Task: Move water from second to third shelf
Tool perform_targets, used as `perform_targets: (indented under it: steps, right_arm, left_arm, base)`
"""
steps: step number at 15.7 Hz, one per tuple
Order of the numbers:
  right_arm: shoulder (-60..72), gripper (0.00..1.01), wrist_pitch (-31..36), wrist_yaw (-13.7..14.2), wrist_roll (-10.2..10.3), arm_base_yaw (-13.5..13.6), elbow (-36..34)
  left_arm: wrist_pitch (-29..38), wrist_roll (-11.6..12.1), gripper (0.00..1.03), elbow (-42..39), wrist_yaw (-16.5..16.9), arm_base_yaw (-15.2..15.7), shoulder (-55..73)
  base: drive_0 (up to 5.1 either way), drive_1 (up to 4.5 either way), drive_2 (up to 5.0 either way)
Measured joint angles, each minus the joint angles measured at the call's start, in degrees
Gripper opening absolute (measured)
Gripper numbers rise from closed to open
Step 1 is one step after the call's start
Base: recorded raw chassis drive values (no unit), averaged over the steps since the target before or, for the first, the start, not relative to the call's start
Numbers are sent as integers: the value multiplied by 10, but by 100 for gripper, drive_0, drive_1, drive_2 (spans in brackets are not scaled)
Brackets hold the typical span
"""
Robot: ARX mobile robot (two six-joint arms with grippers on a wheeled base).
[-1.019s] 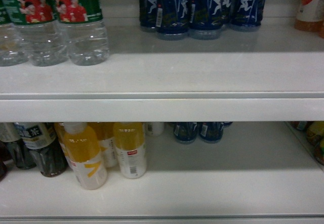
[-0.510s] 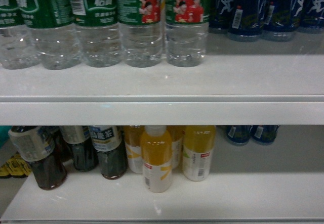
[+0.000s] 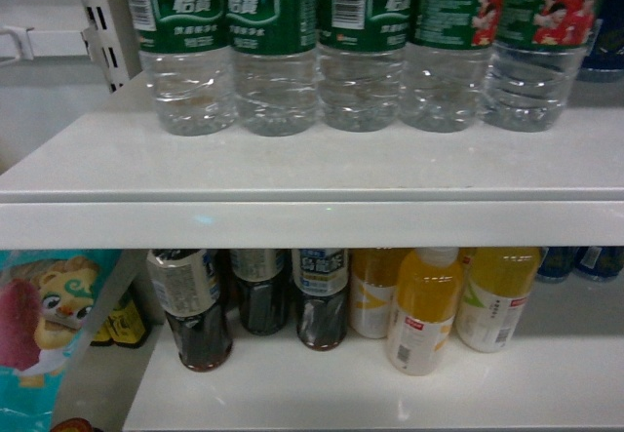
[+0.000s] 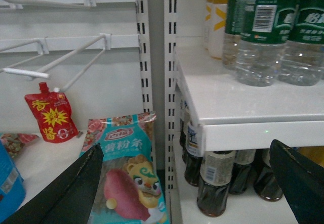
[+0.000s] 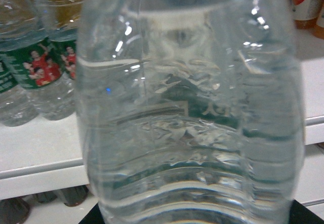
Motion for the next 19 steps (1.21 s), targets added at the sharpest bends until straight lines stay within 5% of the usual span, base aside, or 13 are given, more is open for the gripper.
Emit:
perform_targets:
  steps: [19]
  right_arm:
    - [3,42,0,-1,0,2,0]
  left_arm:
    - [0,0,98,0,0,0,0]
  base:
    - [-496,240,240]
